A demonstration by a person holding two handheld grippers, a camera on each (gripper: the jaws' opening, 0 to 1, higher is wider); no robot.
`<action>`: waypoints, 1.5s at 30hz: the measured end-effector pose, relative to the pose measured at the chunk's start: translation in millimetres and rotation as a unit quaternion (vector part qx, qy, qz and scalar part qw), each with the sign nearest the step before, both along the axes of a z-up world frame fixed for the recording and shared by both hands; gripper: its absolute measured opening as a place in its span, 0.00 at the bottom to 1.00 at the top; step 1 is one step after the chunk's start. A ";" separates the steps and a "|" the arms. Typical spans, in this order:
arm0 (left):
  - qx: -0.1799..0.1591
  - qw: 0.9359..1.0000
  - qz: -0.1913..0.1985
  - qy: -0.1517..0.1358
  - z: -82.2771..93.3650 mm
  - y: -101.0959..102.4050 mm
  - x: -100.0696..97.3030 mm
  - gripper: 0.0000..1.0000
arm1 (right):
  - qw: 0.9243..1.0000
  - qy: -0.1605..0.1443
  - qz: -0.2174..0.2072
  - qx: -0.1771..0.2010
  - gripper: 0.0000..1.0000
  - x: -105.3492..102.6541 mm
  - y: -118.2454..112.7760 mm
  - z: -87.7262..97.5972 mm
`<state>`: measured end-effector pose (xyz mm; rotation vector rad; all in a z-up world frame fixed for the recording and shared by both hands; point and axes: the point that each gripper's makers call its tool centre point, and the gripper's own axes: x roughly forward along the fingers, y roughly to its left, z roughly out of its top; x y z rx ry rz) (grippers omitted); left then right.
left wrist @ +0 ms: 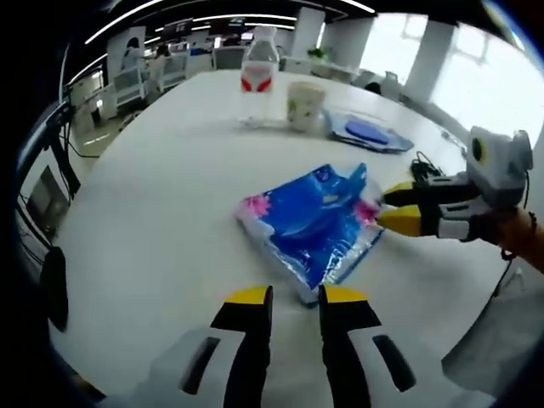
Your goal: Arrange the tabletop items into an orderly group along one side of the table until the central work area is clear of visible clutter.
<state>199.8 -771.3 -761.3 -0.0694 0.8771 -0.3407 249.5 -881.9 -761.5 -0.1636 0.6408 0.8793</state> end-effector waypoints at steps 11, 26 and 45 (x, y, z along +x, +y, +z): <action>0.002 1.000 0.003 0.009 0.3 1.7 -2.4 0.02 | 1.000 -0.002 0.013 -0.006 0.07 -7.7 7.4 -1.1; -0.025 1.000 -0.006 0.003 9.4 -15.4 -2.3 0.01 | 0.999 0.034 -0.034 0.010 0.00 -7.6 -10.9 4.8; -0.059 0.997 -0.051 -0.011 33.8 -41.4 4.9 0.01 | 0.996 0.045 -0.073 0.021 0.00 -12.1 -42.0 32.4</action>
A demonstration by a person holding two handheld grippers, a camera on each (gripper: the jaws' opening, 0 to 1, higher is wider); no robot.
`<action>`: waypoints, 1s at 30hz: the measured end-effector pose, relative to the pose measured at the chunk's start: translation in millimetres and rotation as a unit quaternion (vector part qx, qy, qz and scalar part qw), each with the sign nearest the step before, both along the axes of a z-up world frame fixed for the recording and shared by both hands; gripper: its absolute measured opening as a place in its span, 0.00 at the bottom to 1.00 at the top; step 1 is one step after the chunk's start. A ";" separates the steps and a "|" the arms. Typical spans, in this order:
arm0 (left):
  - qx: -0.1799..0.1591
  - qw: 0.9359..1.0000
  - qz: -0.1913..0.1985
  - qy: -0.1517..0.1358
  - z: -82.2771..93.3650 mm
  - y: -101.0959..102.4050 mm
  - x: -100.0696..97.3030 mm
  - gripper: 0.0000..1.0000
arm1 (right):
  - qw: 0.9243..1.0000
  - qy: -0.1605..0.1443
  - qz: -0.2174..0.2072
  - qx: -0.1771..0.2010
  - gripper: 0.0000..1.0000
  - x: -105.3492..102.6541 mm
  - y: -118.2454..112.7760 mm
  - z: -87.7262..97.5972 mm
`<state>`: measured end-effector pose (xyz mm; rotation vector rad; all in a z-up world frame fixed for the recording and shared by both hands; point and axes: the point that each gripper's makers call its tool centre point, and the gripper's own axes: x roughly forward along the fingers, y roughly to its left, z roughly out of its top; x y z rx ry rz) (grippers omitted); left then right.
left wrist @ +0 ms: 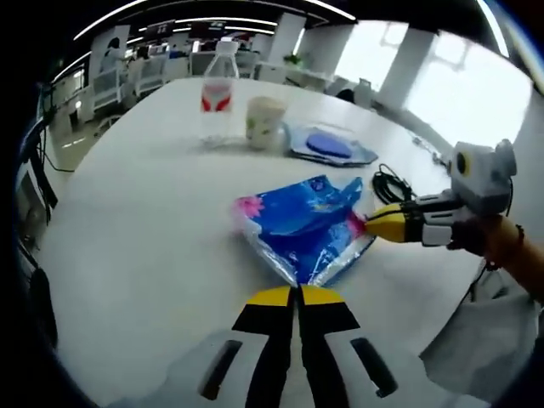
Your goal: Arrange the tabletop items into an orderly group along one side of the table until the central work area is clear of visible clutter.
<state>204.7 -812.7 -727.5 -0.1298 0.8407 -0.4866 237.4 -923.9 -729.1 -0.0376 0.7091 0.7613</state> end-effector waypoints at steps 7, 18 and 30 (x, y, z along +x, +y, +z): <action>-0.020 0.999 -0.026 -0.010 13.7 -15.8 5.4 0.01 | 1.000 0.005 -0.023 0.010 0.00 0.5 -18.4 15.8; -0.034 0.996 -0.082 -0.014 39.6 -47.6 14.6 0.01 | 0.999 -0.008 -0.034 -0.003 0.00 -1.2 -48.5 37.8; -0.069 0.991 -0.113 0.003 57.8 -74.8 17.9 0.01 | 0.998 -0.011 -0.059 -0.025 0.00 -0.7 -76.4 56.2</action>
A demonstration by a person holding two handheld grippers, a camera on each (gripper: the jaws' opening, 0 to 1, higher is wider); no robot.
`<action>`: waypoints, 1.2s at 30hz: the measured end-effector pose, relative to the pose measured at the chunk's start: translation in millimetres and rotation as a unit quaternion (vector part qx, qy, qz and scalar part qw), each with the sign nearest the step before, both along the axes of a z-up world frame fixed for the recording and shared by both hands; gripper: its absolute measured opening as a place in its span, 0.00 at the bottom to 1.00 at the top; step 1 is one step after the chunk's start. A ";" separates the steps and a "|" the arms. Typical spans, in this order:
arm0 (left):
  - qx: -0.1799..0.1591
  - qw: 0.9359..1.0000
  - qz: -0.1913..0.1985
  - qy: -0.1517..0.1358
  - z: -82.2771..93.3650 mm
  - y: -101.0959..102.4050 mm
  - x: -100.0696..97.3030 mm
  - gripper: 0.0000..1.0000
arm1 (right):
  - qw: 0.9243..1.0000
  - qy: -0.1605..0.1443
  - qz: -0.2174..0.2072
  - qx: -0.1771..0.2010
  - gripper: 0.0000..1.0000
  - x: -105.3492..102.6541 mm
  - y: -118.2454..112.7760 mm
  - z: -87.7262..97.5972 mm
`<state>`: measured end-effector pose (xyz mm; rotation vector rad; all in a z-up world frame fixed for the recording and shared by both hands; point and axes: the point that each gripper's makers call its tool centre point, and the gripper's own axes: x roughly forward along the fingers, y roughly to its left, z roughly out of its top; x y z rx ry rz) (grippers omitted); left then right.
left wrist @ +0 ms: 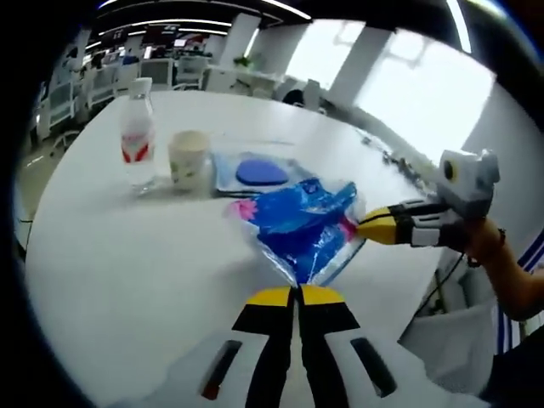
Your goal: Arrange the tabletop items into an orderly group along one side of the table until the central work area is clear of visible clutter.
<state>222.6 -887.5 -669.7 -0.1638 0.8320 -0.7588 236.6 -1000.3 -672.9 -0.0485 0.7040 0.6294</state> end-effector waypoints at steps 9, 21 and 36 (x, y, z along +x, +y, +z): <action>0.003 1.000 -0.029 -0.005 13.7 -19.5 4.8 0.01 | 1.000 0.001 -0.020 -0.007 0.00 -0.8 -18.6 9.9; -0.013 0.998 -0.055 -0.011 24.3 -51.9 16.2 0.01 | 0.998 0.005 -0.063 0.002 0.00 6.0 -50.3 22.6; -0.040 0.997 -0.067 0.009 25.8 -92.6 37.5 0.01 | 0.995 -0.013 -0.093 -0.018 0.00 22.0 -90.5 33.4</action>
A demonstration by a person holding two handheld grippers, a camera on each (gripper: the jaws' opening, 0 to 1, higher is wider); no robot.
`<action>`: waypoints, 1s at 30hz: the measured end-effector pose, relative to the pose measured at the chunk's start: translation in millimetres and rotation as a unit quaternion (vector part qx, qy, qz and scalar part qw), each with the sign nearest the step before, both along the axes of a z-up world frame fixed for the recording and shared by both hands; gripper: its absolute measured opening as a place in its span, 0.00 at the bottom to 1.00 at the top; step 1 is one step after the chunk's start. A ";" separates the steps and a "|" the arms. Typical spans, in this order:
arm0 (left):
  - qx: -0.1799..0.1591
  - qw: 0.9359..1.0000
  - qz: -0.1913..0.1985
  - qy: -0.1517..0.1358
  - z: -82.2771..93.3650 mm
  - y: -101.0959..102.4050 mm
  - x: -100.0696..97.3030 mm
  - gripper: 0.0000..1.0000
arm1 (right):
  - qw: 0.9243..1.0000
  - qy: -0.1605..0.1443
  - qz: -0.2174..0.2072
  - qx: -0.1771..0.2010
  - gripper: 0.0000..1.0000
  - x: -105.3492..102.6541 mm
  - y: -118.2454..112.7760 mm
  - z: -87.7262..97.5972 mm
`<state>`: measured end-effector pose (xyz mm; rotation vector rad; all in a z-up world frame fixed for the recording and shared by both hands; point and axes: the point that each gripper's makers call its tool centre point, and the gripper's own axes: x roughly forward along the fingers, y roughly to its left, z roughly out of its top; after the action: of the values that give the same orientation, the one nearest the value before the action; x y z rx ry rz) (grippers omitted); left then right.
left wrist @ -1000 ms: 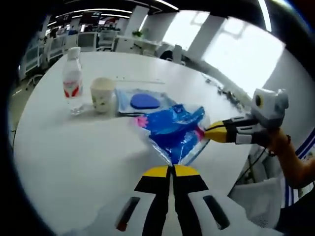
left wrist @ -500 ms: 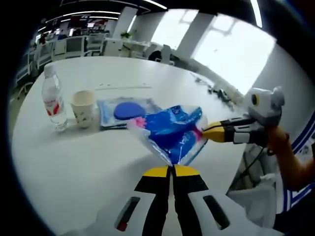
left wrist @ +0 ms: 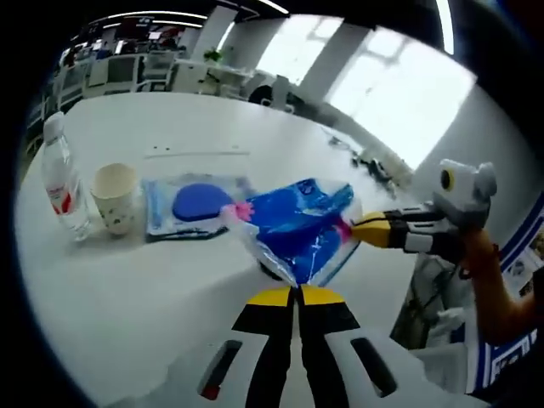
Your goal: Arrange the tabletop items into an orderly group along one side of the table until the central work area is clear of visible clutter.
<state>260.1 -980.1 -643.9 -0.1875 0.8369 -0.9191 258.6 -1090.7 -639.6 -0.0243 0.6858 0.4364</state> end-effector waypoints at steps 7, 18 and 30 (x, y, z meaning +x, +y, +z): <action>-0.007 1.000 -0.002 -0.002 -0.4 -13.5 11.8 0.01 | 1.000 -0.002 -0.006 -0.011 0.00 6.7 -14.0 -1.1; -0.018 1.000 0.000 -0.016 5.1 -40.6 33.3 0.01 | 0.999 -0.020 -0.026 -0.022 0.00 23.5 -41.3 4.3; -0.017 1.000 0.003 -0.025 -5.3 -73.3 56.4 0.01 | 0.998 -0.026 -0.054 -0.028 0.00 40.0 -70.9 -0.9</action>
<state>316.4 -1053.4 -649.2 -0.1955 0.7753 -0.9285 298.6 -1161.7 -640.5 -0.0508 0.6440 0.3128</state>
